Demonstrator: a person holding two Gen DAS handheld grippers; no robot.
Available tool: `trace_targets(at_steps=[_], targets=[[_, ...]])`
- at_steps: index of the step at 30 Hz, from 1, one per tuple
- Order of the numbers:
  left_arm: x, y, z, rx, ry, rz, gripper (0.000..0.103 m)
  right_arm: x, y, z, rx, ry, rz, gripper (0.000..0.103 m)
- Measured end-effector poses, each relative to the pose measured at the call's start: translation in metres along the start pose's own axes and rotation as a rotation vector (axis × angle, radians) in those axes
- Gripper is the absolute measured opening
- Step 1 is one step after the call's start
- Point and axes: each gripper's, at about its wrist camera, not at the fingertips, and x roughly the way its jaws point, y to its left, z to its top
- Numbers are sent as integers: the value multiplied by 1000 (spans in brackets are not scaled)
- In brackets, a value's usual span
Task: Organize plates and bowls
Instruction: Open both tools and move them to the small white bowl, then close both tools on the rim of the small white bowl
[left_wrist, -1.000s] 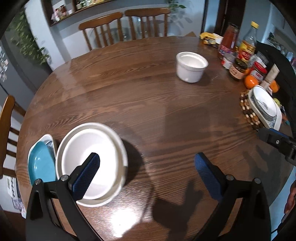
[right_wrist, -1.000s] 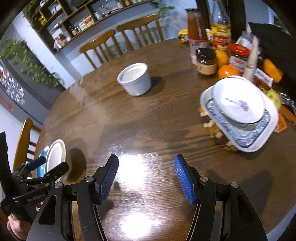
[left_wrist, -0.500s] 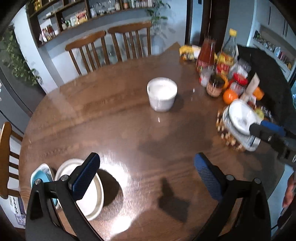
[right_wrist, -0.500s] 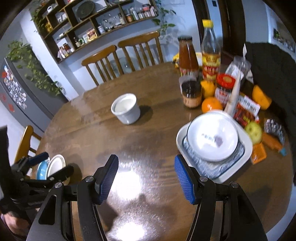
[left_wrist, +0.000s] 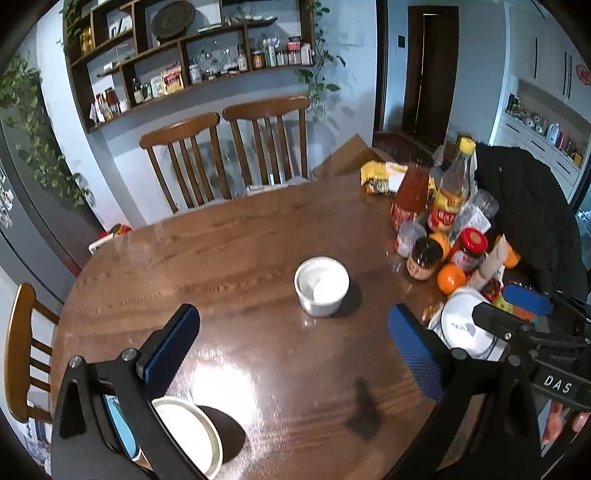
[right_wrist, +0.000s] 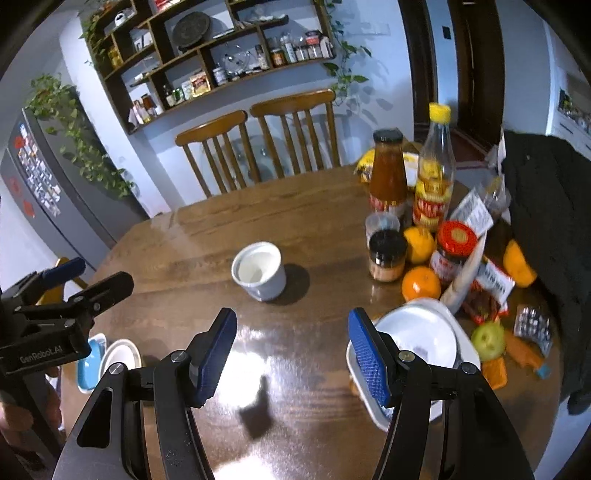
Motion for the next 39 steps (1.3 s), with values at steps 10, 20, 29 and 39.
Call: trace_targets(at_steps=[10, 20, 29, 39], targets=[[10, 15, 32, -100, -25, 24, 102, 13, 8, 51, -35, -17, 2, 64], [94, 43, 9, -184, 146, 123, 102, 95, 13, 67, -63, 116, 23, 64], [182, 45, -13, -209, 305, 125, 102, 184, 9, 62, -45, 254, 29, 64], [232, 28, -25, -211, 376, 106, 90, 240, -1, 55, -7, 355, 106, 64]])
